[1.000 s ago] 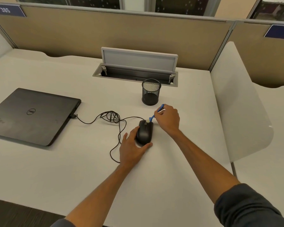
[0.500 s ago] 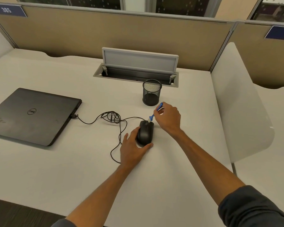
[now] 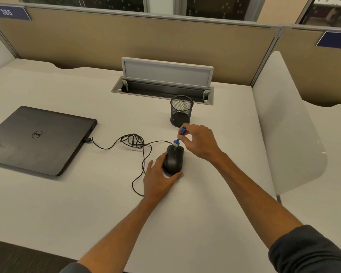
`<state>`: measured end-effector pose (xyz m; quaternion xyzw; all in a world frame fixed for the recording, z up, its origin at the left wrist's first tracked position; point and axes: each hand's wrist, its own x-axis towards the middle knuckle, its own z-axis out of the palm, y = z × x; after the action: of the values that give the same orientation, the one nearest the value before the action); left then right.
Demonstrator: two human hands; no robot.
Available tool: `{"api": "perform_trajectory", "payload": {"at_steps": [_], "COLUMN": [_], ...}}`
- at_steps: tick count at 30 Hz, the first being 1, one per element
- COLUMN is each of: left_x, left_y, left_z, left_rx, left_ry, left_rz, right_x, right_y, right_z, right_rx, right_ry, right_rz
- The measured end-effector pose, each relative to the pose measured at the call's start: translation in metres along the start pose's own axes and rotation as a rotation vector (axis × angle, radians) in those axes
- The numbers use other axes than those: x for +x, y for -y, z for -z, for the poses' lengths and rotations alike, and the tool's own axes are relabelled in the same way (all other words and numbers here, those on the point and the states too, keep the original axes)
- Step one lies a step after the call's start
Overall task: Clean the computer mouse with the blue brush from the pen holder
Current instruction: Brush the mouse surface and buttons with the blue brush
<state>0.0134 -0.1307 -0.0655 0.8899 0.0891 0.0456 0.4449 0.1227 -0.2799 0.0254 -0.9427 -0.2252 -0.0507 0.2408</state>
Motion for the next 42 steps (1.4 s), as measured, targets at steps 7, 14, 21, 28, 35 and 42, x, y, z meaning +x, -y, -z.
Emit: {"api": "perform_trajectory", "payload": {"at_steps": [7,14,21,28,35,42], "left_x": [0.0,0.0,0.002,0.001,0.001,0.001], "left_y": [-0.002,0.0,0.004,0.003,0.003,0.003], "left_z": [0.001,0.0,-0.002,-0.002,-0.002,-0.003], "left_rx": [-0.001,-0.003,0.008,0.019,0.046,0.057], "left_ry": [-0.001,0.0,0.027,0.019,0.03,0.023], "left_rz": [0.017,0.01,0.033,0.026,0.065,0.062], "right_x": [0.003,0.003,0.008,0.014,0.016,0.02], "right_y": [-0.003,0.005,0.006,0.002,0.004,0.003], "right_z": [0.007,0.006,-0.002,-0.014,-0.022,-0.026], "right_rx": [-0.038,-0.011,0.161,0.1,0.129,0.189], "right_ry": [0.133,0.179,0.16,0.02,0.09,0.013], "right_rz": [0.008,0.042,-0.075,-0.188,-0.234,-0.254]}}
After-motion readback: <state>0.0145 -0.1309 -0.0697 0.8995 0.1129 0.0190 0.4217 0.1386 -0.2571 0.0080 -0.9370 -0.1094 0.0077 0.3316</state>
